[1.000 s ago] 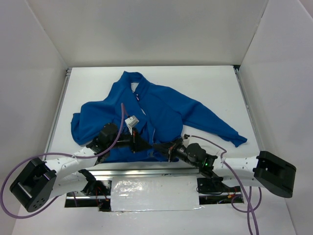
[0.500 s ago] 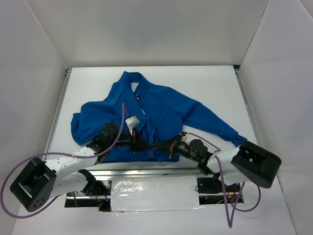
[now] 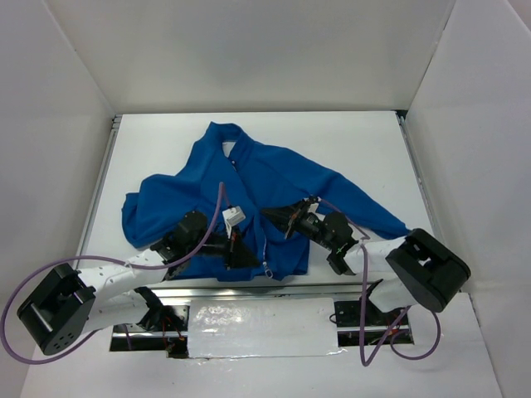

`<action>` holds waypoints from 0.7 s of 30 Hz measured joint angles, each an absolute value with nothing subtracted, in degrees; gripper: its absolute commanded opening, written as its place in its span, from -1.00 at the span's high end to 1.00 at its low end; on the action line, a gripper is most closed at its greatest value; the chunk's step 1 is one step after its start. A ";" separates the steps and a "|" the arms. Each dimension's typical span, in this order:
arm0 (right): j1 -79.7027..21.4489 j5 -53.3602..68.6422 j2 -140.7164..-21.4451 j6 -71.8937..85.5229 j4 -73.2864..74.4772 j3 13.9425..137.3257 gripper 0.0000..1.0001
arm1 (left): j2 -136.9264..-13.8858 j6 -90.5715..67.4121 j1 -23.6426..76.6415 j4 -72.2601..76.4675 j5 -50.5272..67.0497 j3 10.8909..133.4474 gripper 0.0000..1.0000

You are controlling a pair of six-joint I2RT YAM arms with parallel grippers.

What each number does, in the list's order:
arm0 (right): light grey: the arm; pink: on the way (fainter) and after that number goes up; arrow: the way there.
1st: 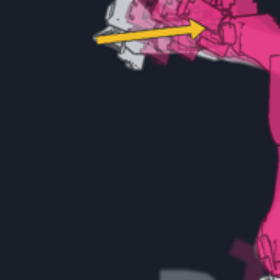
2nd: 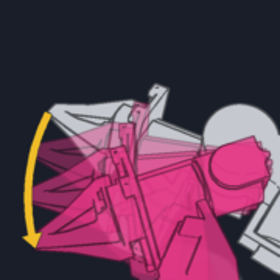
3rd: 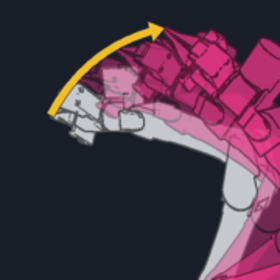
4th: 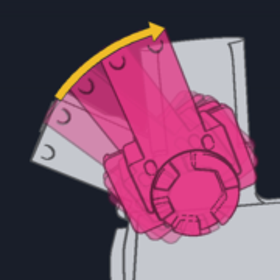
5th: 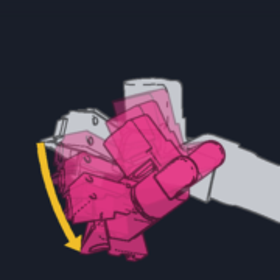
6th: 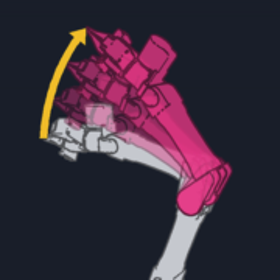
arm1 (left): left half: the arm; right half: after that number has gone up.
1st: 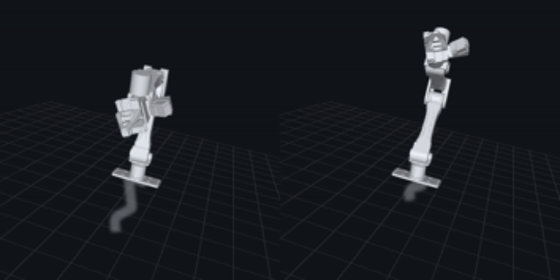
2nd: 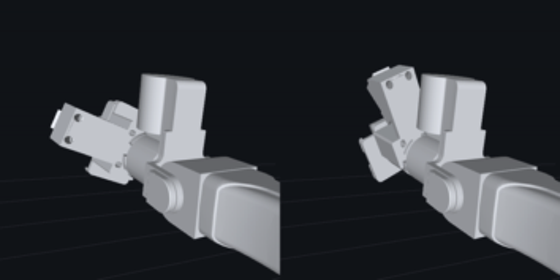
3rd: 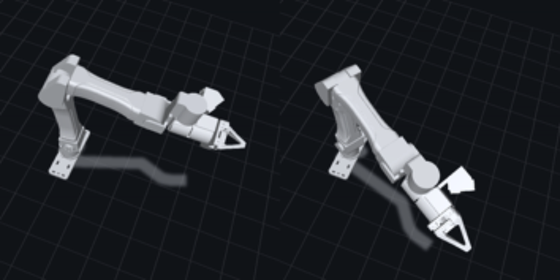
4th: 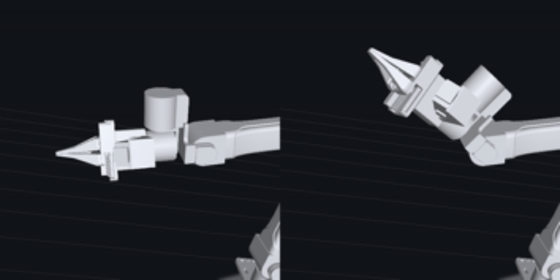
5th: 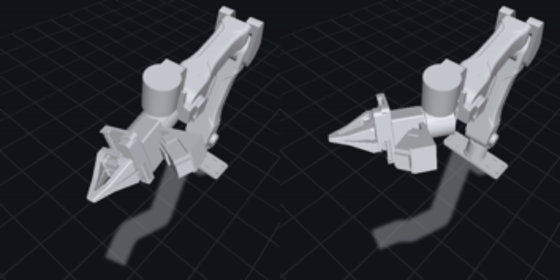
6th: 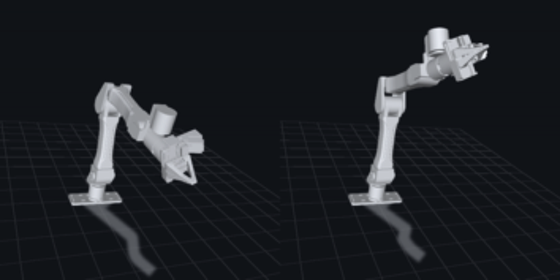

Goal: Zip up the jacket

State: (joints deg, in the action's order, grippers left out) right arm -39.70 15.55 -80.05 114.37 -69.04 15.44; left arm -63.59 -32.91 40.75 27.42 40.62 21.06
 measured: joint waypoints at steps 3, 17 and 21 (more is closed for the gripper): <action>-39.68 15.42 -77.91 113.73 -67.55 15.51 1.00 | -63.68 -32.77 40.80 26.35 40.88 21.06 1.00; -34.52 9.41 -75.24 76.23 -11.66 36.05 -0.11 | -63.26 -35.22 41.10 12.78 24.27 23.35 1.00; -34.13 8.69 -88.84 64.05 2.94 46.48 0.00 | -65.63 -39.77 40.97 8.91 16.38 23.49 1.00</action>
